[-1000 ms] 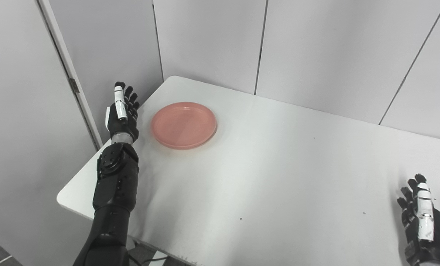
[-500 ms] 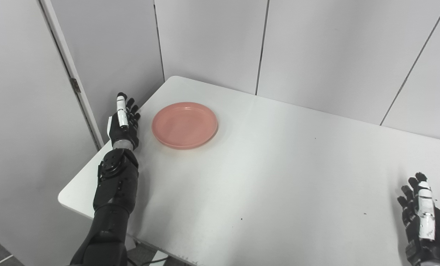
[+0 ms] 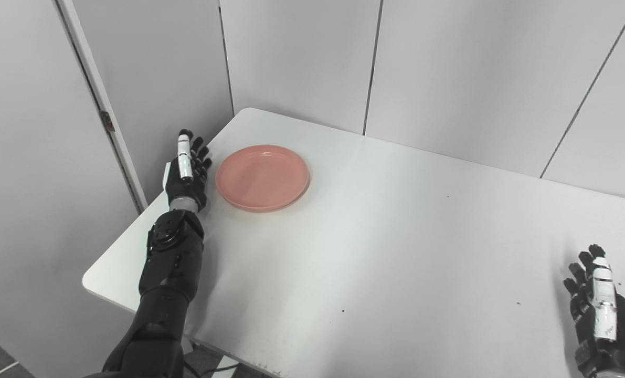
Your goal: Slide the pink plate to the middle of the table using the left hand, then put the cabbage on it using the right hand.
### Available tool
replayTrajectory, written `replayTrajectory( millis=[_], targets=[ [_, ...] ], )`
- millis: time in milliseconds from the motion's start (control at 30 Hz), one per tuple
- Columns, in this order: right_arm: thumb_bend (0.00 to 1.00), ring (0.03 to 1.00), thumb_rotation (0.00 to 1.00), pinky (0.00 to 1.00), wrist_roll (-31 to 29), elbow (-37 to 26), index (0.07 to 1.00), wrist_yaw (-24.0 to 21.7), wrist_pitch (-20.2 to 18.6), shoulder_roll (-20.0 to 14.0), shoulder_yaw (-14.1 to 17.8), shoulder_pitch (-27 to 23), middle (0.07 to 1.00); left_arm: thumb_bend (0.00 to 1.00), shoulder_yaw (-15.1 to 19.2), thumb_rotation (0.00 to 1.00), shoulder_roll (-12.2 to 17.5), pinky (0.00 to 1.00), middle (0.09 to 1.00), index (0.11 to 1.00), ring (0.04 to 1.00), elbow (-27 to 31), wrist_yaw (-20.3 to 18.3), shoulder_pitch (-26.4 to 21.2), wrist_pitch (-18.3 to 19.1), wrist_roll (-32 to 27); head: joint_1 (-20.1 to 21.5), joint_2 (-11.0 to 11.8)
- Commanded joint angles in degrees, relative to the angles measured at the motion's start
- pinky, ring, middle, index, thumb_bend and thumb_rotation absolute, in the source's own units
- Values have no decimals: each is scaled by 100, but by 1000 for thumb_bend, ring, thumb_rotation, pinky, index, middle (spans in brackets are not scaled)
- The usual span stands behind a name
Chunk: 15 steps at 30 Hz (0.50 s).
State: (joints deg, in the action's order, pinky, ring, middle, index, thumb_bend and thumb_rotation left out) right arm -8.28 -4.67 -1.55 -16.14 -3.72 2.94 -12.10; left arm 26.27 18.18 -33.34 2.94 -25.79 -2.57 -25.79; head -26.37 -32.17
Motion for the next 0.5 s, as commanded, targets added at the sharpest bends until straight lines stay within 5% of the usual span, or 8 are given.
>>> replayTrajectory(
  millis=[0, 467],
  targets=[
    [106, 1000, 1000, 1000, 0, -190, 1000, -27, 50, 20, -4, -156, 1000, 409, -46, 1000, 53, 976, 962, 956, 968, 82, -125, -179, -14, -3, 15, -11],
    [112, 1000, 1000, 1000, -19, -170, 1000, -55, 88, 56, -26, -151, 1000, 402, -527, 1000, -254, 950, 941, 933, 948, -206, -314, -356, 30, 189, 101, -12]
  ],
)
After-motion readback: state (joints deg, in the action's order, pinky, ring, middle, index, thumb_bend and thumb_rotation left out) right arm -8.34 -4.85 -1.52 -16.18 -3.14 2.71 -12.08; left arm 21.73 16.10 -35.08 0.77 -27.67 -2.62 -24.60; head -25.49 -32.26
